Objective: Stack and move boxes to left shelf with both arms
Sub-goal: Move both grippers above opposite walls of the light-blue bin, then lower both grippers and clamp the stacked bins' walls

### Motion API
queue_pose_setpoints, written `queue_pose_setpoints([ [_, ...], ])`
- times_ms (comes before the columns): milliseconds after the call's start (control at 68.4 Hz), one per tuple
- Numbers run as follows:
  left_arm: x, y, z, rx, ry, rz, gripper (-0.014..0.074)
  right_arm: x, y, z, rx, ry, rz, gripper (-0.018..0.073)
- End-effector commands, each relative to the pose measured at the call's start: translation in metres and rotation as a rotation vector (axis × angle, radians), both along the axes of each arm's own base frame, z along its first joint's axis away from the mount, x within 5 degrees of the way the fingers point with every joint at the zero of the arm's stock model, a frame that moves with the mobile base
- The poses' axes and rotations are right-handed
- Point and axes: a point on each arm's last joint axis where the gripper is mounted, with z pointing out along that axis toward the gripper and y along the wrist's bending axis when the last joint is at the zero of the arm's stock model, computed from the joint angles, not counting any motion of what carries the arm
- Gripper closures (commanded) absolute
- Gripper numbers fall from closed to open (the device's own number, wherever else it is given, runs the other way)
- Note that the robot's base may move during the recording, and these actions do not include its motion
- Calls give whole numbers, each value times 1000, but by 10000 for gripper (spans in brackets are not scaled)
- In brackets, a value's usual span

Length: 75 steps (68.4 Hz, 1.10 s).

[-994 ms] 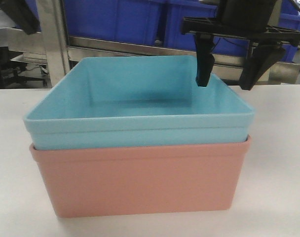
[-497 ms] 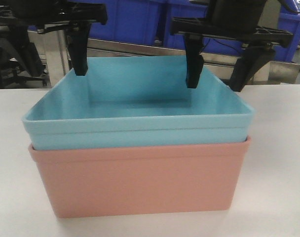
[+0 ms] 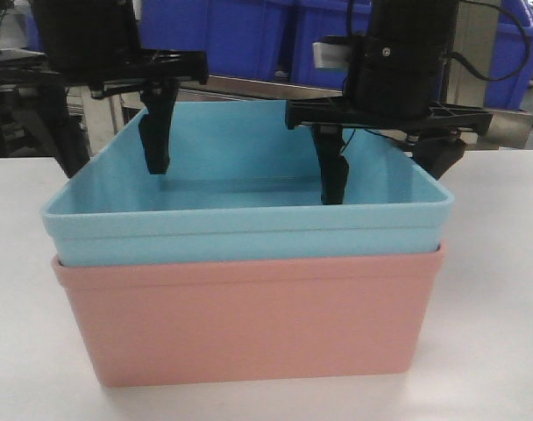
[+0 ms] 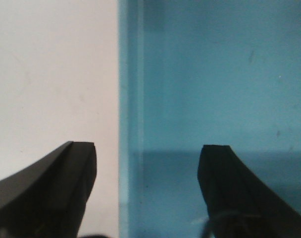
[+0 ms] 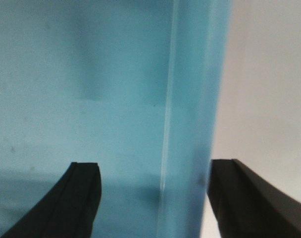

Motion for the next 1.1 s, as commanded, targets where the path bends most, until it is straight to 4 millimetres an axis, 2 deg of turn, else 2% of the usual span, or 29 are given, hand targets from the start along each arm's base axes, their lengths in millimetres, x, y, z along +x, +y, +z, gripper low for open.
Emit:
queue_pose_setpoints([
  [0,-3,-5,18,-70,-20,15,242,1,-3,29,16,-99,5,9],
  [190,-3,-8,9,-67,30,12,242,-1,-6,28,-27,-83,16,9],
  [614,-4,-2,8,6,41,0,242,-4,-8,27,-40,-50,16,9],
  [1082,-3,-2,8,3,34,6,242,-4,-6,27,-19,-43,10,9],
])
